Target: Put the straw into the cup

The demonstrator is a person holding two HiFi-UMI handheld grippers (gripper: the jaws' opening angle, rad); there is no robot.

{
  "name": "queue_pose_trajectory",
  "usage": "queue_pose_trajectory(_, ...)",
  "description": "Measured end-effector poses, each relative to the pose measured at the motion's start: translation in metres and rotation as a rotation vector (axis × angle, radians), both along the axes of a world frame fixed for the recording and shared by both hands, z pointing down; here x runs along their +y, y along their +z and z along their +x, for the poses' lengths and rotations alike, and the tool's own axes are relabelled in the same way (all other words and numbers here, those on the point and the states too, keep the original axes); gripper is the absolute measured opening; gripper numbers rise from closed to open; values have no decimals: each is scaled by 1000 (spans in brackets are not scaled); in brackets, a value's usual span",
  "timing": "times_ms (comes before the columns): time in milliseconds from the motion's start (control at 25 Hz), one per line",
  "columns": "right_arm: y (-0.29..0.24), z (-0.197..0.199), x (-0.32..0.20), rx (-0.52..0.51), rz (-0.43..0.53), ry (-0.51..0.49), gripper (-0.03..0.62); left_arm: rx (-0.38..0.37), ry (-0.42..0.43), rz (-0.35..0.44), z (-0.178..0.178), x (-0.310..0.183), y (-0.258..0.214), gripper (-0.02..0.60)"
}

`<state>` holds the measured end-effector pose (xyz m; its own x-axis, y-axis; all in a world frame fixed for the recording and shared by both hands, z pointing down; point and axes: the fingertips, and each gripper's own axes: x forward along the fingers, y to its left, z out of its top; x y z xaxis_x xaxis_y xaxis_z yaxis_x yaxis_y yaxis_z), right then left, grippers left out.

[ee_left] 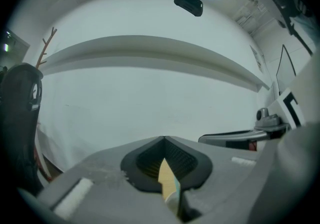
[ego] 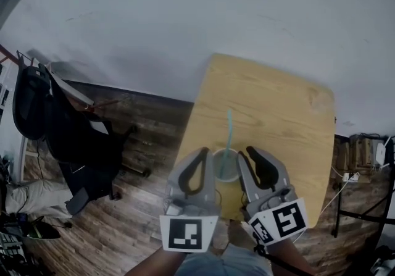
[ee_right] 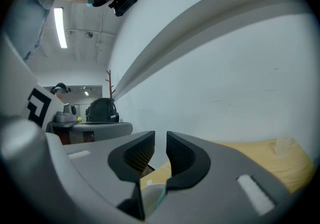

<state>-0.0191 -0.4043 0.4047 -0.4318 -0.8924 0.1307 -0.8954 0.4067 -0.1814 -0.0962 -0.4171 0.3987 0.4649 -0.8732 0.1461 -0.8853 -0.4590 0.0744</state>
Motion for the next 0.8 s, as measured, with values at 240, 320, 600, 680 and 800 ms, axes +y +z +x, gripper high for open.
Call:
queue_pose_trajectory(240,-53,5,8,-2,126,6,48,23,22,102,15,8,-43,18)
queue_pose_trajectory(320,-69,6,13,2,161,-3,34,20,27,134,21,12,-59,18)
queue_pose_trajectory(600,-112,11,25,21,256,-2,8,33,40,236,35,24,-105,18)
queue_pose_trajectory(680,-119,12,26,28,269,-2,6,28,46,259,39,27,-113,18)
queue_pose_trajectory(800,-127,13,28,39,288,-10,6,24,49,269,43,30,-118,18)
